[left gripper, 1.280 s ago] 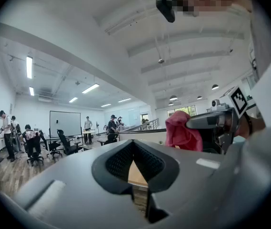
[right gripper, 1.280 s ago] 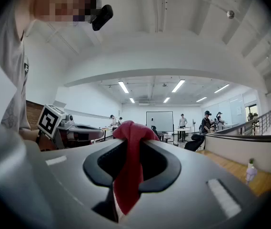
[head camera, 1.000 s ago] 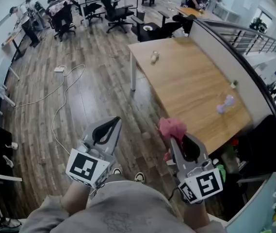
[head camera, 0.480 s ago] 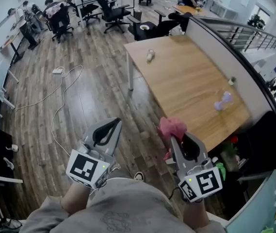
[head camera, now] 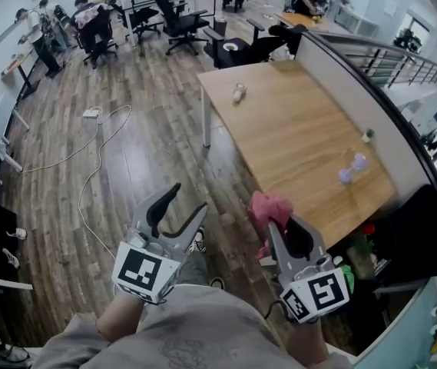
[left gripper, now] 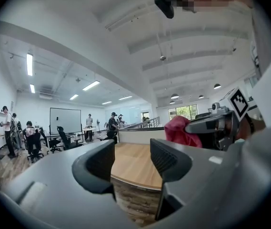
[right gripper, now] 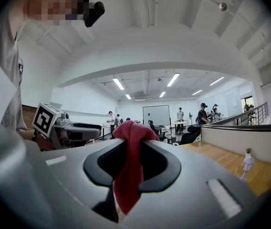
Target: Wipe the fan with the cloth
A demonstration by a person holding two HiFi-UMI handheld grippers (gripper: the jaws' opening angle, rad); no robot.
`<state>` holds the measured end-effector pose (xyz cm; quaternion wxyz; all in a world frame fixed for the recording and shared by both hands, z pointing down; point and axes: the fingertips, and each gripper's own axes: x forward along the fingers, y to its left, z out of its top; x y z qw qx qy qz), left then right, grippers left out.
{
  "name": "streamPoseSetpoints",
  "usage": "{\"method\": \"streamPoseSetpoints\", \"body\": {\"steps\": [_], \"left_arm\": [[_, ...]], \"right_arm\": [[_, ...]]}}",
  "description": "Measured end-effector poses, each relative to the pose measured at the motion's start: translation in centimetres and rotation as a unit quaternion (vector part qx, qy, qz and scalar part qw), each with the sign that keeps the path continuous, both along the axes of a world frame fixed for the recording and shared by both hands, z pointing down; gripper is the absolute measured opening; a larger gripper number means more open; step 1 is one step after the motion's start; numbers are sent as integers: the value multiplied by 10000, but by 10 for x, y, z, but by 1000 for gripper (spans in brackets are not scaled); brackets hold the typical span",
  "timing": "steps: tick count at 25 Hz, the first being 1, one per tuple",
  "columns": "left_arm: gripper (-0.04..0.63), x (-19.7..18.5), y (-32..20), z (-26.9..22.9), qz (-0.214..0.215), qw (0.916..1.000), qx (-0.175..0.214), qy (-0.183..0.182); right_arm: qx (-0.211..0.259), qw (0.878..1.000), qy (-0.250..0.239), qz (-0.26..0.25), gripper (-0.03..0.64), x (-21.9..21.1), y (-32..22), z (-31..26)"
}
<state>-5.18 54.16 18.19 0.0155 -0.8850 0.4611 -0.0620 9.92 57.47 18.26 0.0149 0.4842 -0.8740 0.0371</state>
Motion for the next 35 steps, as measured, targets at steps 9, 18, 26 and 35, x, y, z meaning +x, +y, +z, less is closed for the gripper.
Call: {"method": "streamPoseSetpoints", "body": {"steps": [9,18,26,35], "left_arm": [[206,-14,-55,5,-125,9999,-53,78],[206,-25,-155,20,-27,10000,-28,-69],[206,-38,-251,24,171,9996,-192,-127],[206,-67,-353,28,378,9986,-329,-182]], "right_arm": [[-128,9999,36,29,84,-4,-56,11],[-369,9991,188,113,84,-10,-147,26],[-632,9972,324,251,84,-30,-240,36],[-843,9944,385,512,84,-55,-341,46]]}}
